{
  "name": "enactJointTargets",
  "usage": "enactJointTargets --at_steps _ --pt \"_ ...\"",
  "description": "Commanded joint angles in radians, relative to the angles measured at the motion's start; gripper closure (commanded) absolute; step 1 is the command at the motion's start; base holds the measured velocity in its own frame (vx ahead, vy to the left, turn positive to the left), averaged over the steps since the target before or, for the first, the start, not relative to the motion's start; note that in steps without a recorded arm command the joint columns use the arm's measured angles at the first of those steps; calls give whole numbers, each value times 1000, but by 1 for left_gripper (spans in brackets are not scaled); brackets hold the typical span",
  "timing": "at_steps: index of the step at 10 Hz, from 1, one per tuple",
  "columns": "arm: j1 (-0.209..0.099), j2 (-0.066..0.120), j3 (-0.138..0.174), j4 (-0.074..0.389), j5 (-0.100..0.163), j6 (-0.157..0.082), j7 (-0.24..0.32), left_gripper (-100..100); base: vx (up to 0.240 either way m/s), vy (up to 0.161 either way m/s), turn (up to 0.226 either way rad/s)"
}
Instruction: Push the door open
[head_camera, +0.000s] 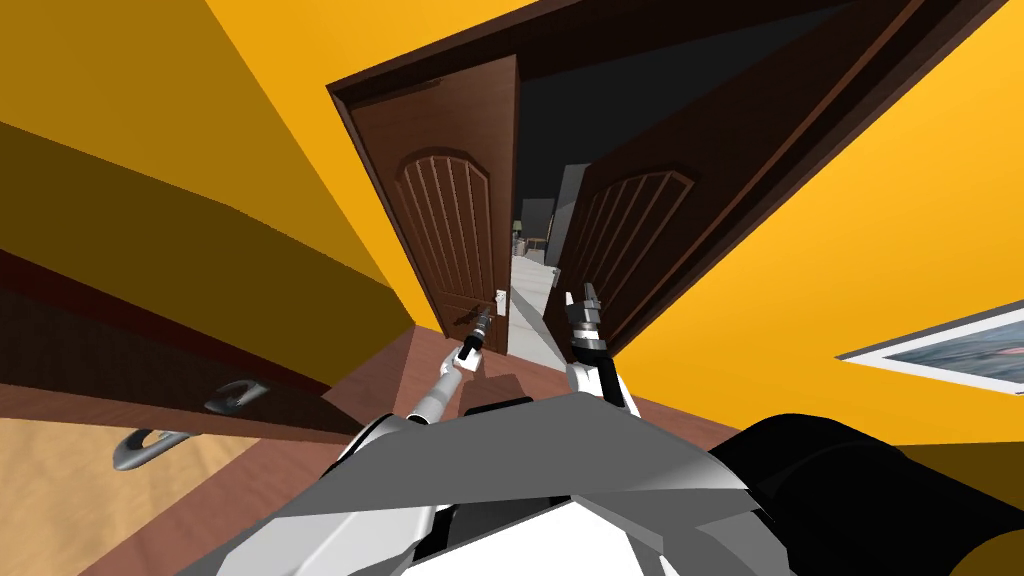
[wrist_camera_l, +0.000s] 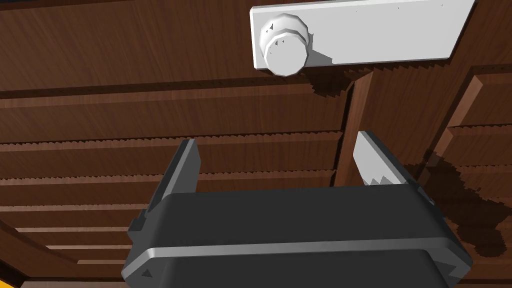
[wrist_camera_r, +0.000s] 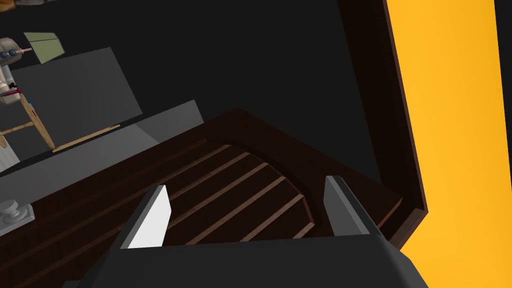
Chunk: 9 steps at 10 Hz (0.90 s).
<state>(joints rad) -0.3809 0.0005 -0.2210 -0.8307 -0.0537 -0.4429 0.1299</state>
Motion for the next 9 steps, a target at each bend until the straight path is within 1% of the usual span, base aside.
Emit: enactJointTargets --at_steps 1,3,4,5,7,8,9 --pt "-17 -7 -2 29 1 -2 2 -100 46 58 -34" --pt "-54 -28 -9 89 4 3 8 -100 84 92 -92" --pt "-52 -24 -4 94 4 -12 4 -100 44 49 -26" --pt "-55 6 -1 100 5 -14 3 -100 116 -33 -26" --pt "-55 20 2 102 6 -15 2 -100 163 -80 -17" --pt "-56 25 4 103 6 -16 1 -100 177 -73 -18" --pt "-56 26 6 104 7 -17 0 -100 183 -60 -26"
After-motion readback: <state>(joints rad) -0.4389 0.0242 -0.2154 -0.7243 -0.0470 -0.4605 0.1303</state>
